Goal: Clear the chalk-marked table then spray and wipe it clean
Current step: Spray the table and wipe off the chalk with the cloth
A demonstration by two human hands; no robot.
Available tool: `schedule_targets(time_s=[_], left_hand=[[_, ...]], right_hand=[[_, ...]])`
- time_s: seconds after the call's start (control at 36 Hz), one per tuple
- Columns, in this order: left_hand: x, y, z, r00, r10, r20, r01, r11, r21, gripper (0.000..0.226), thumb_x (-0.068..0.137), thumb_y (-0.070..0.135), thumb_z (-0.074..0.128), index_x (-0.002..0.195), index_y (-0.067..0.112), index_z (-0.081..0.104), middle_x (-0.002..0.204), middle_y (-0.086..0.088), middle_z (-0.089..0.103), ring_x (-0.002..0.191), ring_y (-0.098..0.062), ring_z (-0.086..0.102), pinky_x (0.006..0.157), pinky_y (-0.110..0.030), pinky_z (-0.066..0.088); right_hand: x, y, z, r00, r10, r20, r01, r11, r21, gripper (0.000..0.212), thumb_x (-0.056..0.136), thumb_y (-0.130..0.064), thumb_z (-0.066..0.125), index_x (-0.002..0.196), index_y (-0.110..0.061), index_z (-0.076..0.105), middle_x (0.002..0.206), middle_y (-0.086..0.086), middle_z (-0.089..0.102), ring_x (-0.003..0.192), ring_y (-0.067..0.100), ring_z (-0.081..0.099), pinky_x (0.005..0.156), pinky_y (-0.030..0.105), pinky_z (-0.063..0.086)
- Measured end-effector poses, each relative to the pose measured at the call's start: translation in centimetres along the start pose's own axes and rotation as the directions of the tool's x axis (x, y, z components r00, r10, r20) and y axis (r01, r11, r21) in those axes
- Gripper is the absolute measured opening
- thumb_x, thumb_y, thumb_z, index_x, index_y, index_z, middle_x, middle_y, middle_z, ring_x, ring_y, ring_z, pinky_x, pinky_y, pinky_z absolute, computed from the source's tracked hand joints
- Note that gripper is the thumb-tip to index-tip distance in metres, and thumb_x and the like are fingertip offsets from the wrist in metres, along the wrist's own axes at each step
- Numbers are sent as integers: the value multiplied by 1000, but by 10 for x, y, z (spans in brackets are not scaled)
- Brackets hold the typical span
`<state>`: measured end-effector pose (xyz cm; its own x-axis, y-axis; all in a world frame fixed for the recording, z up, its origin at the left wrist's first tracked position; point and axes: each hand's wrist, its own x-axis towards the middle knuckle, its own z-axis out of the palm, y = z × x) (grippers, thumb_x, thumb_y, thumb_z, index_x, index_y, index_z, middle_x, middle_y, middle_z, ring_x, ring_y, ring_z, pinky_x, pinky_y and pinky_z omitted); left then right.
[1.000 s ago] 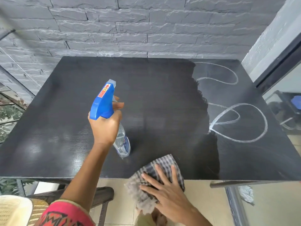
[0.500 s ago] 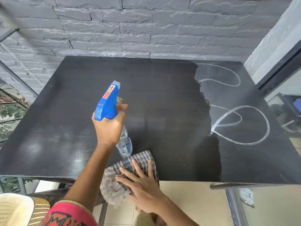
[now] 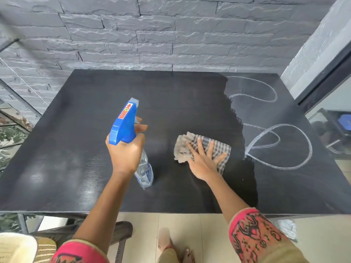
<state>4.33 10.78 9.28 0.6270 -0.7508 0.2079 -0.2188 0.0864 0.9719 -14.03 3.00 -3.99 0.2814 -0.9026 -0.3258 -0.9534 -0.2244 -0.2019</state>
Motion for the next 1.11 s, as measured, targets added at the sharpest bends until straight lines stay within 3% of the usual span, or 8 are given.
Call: schedule_targets(time_s=[0.14,0.22,0.33,0.56,0.75,0.92,1.0,1.11], left_hand=[[-1,-2,-3,1000,-3,12,3,1000,8,26,70,-1,48,93,-1,62,73,29,66,70,6,62,61,-8,46],[-1,0,-3,1000,-1,7,1,1000,-9,26,69,2,48,91,2,60,73,28,66,72,6,64,61,-8,46],[-2,-1,-2,1000,-7,8,8,1000,-25,25,68,5,47,87,14,59,74,26,66,74,7,64,62,-8,46],[-1,0,-1,1000,-8,27,8,1000,-5,27,64,4,45,87,13,57,79,19,65,75,5,63,62,-9,46],[-2,-1,-2,998,-66,14,66,998,-4,30,68,6,47,92,1,64,81,20,66,73,10,60,63,-7,44],[-5,8,2,996,-87,13,87,995,56,43,66,3,47,91,33,66,93,22,69,84,1,63,75,-25,46],[-15,19,12,994,-63,90,54,994,99,36,63,0,50,80,30,62,76,24,65,62,-1,44,62,-19,41],[-38,34,31,968,-10,252,-31,987,159,49,66,-20,47,82,22,67,58,25,59,42,-7,33,43,-9,30]], right_hand=[[-48,-2,23,953,-302,27,302,939,-166,56,88,-52,11,142,-54,-3,156,-9,-20,138,39,-24,94,71,-22],[-95,21,39,927,-373,41,371,895,-246,68,85,-46,43,144,-52,10,158,-6,10,142,42,5,100,76,-1],[-129,71,44,959,-284,-12,271,926,-262,73,75,-34,37,144,-49,18,154,-10,27,141,32,14,102,64,8],[-37,81,-6,967,233,-100,-226,972,70,52,99,-42,23,145,-50,0,158,-10,-13,143,33,-17,100,75,-8],[-56,73,5,996,38,-78,-41,998,-42,54,99,-42,26,145,-49,-1,157,-8,-18,143,37,-15,98,74,-11],[-129,83,44,975,-186,-124,157,964,-216,100,50,-30,89,136,-40,40,145,-3,44,137,37,30,105,70,11],[-155,98,55,963,-237,-126,217,964,-157,109,36,-13,89,130,-36,42,135,-4,55,144,24,11,106,57,8],[-174,122,51,968,-193,-161,190,981,-34,99,24,-1,85,112,-38,60,116,-11,67,120,13,46,110,37,9]])
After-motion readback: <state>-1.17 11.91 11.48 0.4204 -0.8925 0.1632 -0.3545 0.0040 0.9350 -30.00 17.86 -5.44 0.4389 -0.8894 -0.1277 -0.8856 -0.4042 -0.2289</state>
